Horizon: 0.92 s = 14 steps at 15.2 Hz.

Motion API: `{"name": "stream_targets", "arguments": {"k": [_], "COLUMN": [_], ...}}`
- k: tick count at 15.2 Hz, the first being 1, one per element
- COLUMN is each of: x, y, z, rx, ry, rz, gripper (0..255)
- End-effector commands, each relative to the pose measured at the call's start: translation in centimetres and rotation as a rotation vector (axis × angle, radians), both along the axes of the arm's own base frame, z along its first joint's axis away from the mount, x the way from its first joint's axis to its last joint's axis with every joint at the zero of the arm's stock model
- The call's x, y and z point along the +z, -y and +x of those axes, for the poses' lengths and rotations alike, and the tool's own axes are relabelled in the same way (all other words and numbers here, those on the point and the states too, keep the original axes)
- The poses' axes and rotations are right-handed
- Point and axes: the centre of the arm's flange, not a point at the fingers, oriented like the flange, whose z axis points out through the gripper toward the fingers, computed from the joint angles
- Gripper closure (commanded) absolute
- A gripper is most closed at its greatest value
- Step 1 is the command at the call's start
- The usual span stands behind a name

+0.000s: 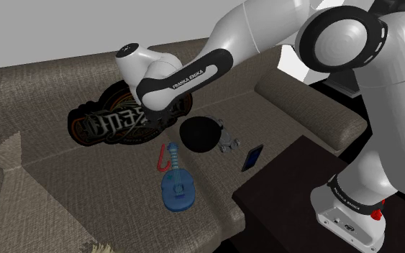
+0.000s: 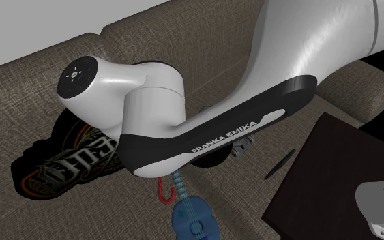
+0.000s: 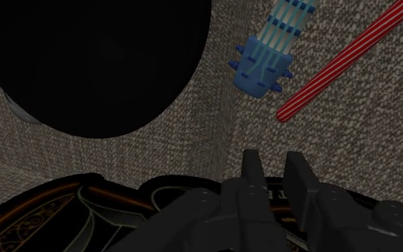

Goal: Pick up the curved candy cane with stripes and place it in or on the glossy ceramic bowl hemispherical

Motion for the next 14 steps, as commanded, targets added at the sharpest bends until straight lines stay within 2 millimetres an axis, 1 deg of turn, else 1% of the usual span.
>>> {"name": "stream_targets", "arguments": {"k": [1,7,8,14], "x": [0.0,0.0,0.0,-4.3], "y": [0.0,0.0,0.0,-3.7], "z": [0.0,0.0,0.0,-3.5], "rx": [0.000,0.000,0.000,0.185], "ry": [0.000,0.000,0.000,-0.107], "rz": [0.000,0.000,0.000,0.064], "gripper": [255,255,0,0]}}
